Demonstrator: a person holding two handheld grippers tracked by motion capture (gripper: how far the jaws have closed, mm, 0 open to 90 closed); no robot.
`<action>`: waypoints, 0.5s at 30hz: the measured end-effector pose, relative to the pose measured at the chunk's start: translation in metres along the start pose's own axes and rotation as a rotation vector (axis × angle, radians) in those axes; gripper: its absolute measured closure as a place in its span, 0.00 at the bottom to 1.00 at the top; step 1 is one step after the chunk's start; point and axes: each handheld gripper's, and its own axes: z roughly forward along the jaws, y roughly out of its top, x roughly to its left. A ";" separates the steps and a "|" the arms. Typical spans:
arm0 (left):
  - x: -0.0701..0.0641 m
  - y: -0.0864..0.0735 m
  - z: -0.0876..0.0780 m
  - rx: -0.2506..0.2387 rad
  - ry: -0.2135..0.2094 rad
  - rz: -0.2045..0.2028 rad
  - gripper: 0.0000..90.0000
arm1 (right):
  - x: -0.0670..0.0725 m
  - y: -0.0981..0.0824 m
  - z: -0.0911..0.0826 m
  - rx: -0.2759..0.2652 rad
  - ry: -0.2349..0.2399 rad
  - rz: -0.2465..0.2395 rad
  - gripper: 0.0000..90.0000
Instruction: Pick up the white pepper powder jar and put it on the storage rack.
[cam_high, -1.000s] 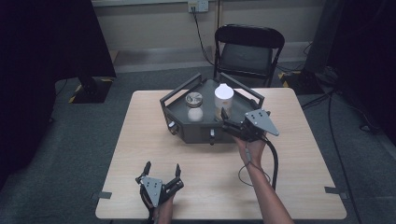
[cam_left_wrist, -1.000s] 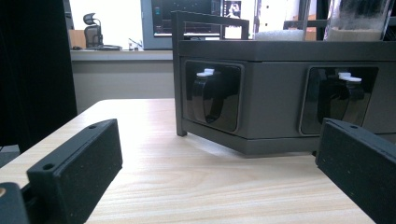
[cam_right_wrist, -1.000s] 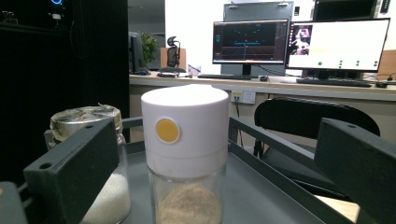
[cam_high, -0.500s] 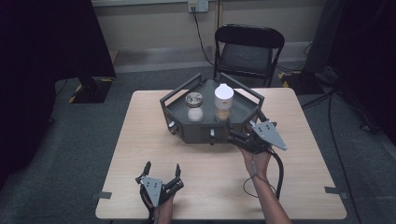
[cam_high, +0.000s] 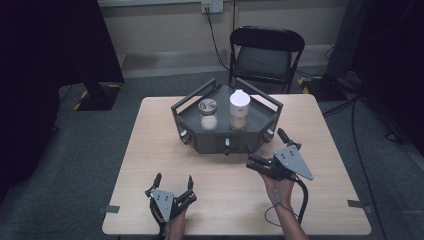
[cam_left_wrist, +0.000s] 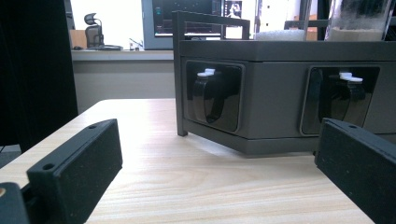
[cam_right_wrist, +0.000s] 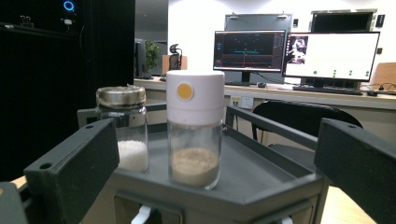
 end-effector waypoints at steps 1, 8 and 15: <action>0.000 0.000 0.000 0.000 0.000 0.000 0.00 | 0.000 -0.002 -0.002 0.001 0.000 0.001 0.00; -0.001 0.000 0.000 0.000 0.004 0.001 0.00 | 0.001 -0.012 -0.018 0.016 -0.012 0.004 0.00; -0.001 0.000 0.000 0.000 0.005 0.000 0.00 | 0.003 -0.024 -0.035 0.030 -0.027 0.002 0.00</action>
